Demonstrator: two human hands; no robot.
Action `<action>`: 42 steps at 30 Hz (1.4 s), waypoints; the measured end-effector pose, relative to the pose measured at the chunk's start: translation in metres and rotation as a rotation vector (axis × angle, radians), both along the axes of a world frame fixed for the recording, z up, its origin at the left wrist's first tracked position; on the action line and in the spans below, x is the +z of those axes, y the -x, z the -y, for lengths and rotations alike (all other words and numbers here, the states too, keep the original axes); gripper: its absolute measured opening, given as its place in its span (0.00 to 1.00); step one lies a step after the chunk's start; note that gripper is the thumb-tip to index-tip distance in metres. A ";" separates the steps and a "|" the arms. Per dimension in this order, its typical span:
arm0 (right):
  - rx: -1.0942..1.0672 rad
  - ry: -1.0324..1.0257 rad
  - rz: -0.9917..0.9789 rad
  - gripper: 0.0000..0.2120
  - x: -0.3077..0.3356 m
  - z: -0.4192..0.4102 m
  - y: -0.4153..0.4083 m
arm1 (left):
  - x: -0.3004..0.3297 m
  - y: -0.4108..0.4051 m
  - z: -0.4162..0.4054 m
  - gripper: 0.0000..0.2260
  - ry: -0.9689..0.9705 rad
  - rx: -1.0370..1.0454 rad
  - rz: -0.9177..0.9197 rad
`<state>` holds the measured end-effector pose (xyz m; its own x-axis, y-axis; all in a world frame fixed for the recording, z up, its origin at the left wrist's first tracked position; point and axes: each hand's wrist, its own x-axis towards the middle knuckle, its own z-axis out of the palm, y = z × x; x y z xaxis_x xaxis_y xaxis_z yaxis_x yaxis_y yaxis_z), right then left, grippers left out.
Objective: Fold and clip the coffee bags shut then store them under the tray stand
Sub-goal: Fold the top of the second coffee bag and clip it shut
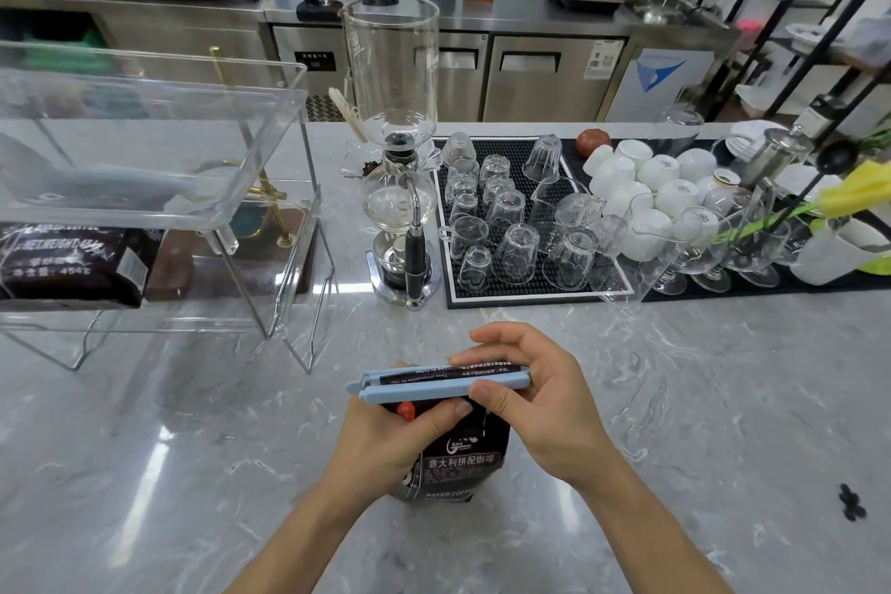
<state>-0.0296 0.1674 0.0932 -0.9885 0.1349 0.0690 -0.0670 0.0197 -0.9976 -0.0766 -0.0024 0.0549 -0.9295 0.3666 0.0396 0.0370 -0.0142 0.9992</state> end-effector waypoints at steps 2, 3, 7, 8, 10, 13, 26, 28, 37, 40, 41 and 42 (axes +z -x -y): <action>-0.016 0.017 0.001 0.18 -0.001 0.000 0.000 | 0.000 -0.001 -0.001 0.09 -0.002 -0.002 0.007; -0.019 0.027 0.000 0.18 -0.001 0.000 0.000 | 0.000 -0.001 -0.001 0.08 -0.001 -0.005 0.007; -0.001 0.047 0.005 0.18 -0.001 -0.003 0.000 | 0.004 -0.009 0.000 0.09 -0.022 0.045 0.021; 0.002 0.046 0.008 0.18 -0.001 -0.004 0.000 | 0.004 -0.011 0.002 0.08 -0.030 0.075 0.030; 0.002 0.053 0.017 0.18 -0.001 -0.006 0.001 | 0.003 -0.014 0.008 0.05 -0.057 0.148 0.044; -0.004 0.066 0.019 0.16 -0.002 -0.006 0.001 | 0.004 -0.015 0.022 0.05 -0.156 0.242 0.054; 0.021 0.102 0.009 0.15 0.000 -0.003 0.001 | 0.012 -0.015 0.028 0.05 -0.246 0.297 0.078; 0.020 0.104 0.011 0.15 0.000 -0.003 0.000 | 0.013 -0.016 0.027 0.06 -0.250 0.309 0.079; 0.018 0.064 0.017 0.15 0.000 -0.002 0.000 | 0.015 -0.016 0.026 0.08 -0.256 0.326 0.069; 0.020 0.038 0.011 0.15 -0.001 -0.003 0.001 | 0.016 -0.016 0.025 0.07 -0.247 0.337 0.067; 0.018 0.033 0.009 0.16 -0.001 -0.003 0.001 | 0.016 -0.016 0.024 0.07 -0.246 0.345 0.071; 0.016 0.030 0.005 0.16 -0.001 -0.002 0.001 | 0.015 -0.016 0.024 0.06 -0.245 0.348 0.077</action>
